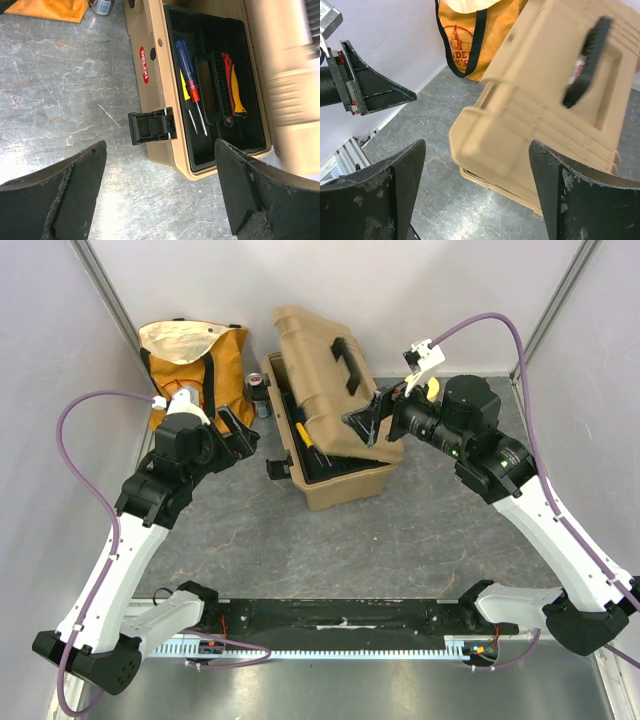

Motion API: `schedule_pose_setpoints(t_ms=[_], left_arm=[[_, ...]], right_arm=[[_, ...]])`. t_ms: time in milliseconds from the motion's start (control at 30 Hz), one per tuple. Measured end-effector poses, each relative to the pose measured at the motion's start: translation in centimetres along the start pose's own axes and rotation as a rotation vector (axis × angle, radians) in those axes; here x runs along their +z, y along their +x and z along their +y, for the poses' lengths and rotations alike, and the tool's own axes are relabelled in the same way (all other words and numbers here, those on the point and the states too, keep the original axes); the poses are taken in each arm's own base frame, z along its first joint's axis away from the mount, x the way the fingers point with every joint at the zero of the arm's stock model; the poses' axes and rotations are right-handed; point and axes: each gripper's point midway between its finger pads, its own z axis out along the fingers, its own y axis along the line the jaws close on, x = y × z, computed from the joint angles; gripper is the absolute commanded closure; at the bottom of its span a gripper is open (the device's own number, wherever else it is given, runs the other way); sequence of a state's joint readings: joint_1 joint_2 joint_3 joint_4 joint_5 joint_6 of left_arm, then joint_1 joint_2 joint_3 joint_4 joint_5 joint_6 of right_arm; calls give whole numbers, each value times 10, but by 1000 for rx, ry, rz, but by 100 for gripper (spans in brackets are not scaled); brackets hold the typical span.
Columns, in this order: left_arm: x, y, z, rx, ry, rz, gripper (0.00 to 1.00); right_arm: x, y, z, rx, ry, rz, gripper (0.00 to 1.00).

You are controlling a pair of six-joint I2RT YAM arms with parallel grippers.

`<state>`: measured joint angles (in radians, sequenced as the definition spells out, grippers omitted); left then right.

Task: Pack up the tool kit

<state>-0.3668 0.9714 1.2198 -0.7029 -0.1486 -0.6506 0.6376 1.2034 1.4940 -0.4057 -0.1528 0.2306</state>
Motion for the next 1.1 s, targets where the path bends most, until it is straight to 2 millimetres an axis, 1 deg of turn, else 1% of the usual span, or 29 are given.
schedule_pose_setpoints(t_ms=[100,167,333,467,600,667,733,833,900,1000,1100], left_arm=[[1,0,1,-11,-3,0,1],[2,2,3,-16,-10,3,1],[10,9,10,-21,-32,22,1],[21,15,15,-42,-31,36,1],[39,20,18,-80,2,45,1],[51,21,18,-103,14,58,1],[66,19,20,-124,21,67,3],[94,19,22,-146,47,94,6],[107,24,20,-153,87,116,7],[115,37,18,-154,131,150,7],[116,51,28,-159,109,172,9]], right_arm=[[0,0,2,6,-12,-5,7],[-1,3,2,10,-13,-2,6],[-3,17,-2,32,3,16,6],[-4,32,-12,56,52,38,6],[-2,45,-25,75,116,56,7],[0,50,-32,77,152,65,8],[5,55,-39,73,180,77,12],[20,71,-48,53,207,127,14],[34,87,-52,28,216,177,16],[48,115,-46,-32,223,255,17],[55,137,-30,-100,216,310,21]])
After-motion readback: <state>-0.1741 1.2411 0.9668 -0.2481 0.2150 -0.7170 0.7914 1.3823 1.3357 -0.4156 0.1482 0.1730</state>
